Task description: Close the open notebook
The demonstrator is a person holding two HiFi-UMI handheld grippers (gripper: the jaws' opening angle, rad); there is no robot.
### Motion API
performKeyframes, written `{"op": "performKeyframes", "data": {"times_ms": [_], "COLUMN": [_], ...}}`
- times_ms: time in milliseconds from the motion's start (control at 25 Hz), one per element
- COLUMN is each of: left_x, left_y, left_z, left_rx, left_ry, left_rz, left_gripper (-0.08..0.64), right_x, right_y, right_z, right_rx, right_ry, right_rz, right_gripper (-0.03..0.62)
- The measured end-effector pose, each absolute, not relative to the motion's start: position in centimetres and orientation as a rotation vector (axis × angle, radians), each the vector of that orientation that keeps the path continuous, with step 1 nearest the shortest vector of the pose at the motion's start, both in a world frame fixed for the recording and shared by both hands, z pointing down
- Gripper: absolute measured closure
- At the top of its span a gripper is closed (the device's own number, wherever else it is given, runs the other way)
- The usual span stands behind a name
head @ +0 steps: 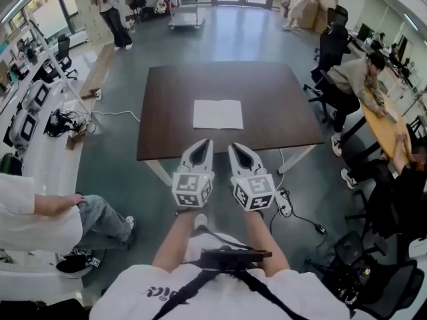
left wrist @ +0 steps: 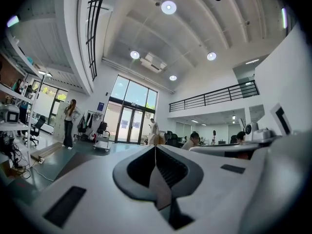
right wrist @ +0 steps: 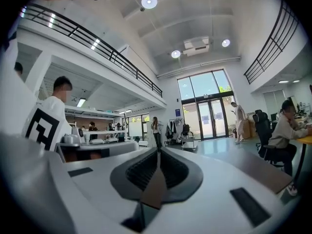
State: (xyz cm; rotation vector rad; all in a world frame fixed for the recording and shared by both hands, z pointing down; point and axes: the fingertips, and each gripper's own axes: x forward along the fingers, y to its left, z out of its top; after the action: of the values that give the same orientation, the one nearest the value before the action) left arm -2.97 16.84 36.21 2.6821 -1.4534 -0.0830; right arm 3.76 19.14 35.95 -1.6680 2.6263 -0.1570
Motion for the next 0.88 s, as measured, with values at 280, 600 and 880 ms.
{"op": "performKeyframes", "data": {"times_ms": [280,600,880], "left_x": [-6.3,-7.8,-7.7], "left_y": [8.0,2.3,-4.6], "left_z": [36.4,39.2,42.3], "left_rx": [2.713,2.668,2.605], "left_ry": [-1.396,-1.384,-1.427], "left_rz": [-0.091,-0.052,-0.005], "left_gripper": [0.548,0.548,0.547], "right_x": [-0.2,-0.6,0.9], "right_y": [10.5,4.6,-2.6], "right_z": [36.2,37.9,40.7], "right_rx": [-1.703,-1.731,-1.728], "right_ry": [2.608,2.593,2.624], "right_rz": [-0.127,-0.185,-0.223], "right_gripper": [0.589,0.589,0.589]}}
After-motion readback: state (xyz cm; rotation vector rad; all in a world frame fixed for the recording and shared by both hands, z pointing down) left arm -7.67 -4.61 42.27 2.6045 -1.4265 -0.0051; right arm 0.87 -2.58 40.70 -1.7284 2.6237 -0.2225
